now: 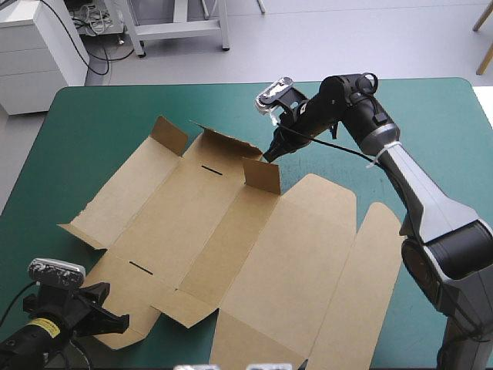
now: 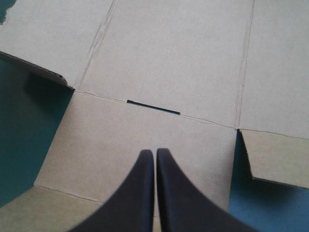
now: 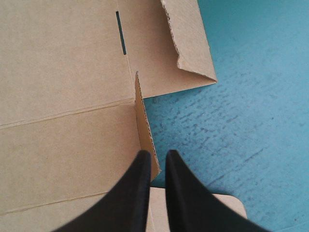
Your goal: Fold the box
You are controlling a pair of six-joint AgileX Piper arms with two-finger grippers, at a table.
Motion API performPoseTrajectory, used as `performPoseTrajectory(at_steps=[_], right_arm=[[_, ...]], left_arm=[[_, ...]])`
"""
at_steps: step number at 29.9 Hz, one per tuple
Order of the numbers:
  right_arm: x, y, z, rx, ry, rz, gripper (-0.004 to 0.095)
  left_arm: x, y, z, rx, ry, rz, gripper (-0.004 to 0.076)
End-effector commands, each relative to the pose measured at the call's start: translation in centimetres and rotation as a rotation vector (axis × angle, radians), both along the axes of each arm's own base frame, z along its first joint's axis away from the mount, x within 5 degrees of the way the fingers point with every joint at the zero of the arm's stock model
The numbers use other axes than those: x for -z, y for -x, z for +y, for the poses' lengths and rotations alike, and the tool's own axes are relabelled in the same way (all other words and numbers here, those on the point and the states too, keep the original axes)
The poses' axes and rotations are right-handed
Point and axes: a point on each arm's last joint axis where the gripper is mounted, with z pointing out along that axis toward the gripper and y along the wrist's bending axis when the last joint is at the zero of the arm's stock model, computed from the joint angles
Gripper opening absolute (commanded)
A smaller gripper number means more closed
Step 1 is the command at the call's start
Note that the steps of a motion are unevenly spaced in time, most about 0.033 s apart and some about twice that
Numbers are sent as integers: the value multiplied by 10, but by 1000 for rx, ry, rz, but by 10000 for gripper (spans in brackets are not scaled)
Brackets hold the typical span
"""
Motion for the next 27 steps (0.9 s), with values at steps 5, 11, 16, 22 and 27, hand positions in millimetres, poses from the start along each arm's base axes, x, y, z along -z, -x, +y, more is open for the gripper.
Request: performPoseTrajectory(at_steps=[5, 11, 16, 22, 27], right_arm=[[-34, 13, -1, -17, -53, -103, 545], [-22, 8, 1, -17, -53, -105, 618], [-2, -1, 5, -23, -24, -52, 618], [23, -14, 11, -34, -2, -12, 618], [42, -22, 15, -65, 21, 8, 618]], left_arm=[[-11, -5, -1, -9, 29, -64, -8], [-11, -5, -1, -9, 29, -64, -8], [-11, -5, -1, -9, 29, -64, -8], [-11, -5, -1, -9, 29, -64, -8], [-11, -5, -1, -10, 30, -70, -8]])
